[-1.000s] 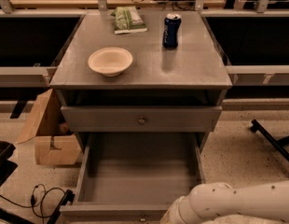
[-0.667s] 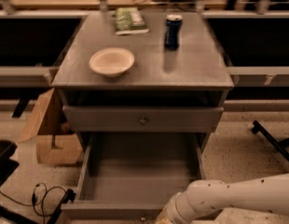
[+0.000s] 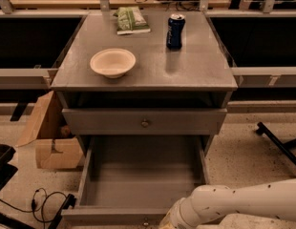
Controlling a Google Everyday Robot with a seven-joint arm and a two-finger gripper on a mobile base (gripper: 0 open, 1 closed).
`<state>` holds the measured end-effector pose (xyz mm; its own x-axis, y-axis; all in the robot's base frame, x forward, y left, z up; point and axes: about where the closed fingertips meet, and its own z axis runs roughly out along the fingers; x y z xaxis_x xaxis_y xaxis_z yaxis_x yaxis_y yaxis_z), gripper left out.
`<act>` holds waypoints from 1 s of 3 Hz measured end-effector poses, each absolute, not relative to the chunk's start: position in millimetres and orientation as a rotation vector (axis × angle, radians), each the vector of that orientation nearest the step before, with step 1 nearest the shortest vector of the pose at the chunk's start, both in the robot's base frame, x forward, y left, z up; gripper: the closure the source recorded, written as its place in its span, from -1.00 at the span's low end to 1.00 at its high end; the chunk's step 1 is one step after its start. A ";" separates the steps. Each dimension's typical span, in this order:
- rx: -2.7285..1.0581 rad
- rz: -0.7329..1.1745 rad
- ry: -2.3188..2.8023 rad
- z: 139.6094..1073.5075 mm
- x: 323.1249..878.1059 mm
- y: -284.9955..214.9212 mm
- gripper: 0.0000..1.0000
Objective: Close middle drawer
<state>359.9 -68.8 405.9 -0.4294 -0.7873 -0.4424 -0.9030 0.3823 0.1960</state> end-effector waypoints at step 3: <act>-1.470 0.599 2.342 406.6 364.1 -61.2 1.00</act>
Offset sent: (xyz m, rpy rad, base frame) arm 0.1319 0.0551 0.0057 0.1640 -0.2024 -0.1211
